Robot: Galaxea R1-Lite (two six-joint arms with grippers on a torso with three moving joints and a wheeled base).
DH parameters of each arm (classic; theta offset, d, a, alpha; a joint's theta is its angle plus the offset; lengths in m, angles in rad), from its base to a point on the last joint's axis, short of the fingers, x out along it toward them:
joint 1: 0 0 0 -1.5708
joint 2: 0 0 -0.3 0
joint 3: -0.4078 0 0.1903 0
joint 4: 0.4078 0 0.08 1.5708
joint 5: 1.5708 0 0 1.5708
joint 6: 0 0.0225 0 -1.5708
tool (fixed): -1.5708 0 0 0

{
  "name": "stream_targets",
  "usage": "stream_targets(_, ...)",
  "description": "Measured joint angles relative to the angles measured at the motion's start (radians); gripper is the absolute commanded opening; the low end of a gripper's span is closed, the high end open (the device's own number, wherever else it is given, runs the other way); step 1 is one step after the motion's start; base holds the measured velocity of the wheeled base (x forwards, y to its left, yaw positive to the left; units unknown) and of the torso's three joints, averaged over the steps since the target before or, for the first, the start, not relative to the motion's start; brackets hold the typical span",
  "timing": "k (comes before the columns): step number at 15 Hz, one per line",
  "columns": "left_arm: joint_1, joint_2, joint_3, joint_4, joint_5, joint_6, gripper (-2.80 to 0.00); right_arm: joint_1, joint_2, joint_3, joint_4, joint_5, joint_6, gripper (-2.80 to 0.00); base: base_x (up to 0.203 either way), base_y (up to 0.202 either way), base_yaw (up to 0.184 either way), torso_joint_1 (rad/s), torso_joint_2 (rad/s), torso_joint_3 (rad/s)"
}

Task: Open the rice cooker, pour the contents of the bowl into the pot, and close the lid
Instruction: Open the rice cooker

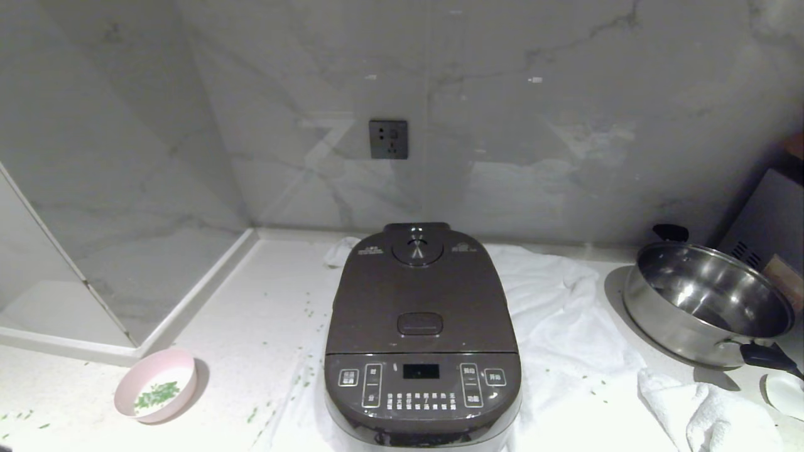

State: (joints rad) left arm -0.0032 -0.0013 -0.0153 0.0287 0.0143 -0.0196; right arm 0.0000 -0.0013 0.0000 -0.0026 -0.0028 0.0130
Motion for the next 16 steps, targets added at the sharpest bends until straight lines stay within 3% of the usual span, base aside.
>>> stream_targets(13,0.001,0.000,-0.001,0.000,-0.001,0.000,-2.80,-0.001,0.000,-0.001,-0.008,-0.003,-0.001,-2.80,0.000,0.000,0.000,0.000,0.00,0.000)
stream_targets(16,0.001,0.000,-0.001,0.000,-0.001,0.000,-2.80,-0.001,0.017,-0.099,0.026,0.016,0.005,-2.80,0.000,0.000,0.000,0.000,0.00,0.000)
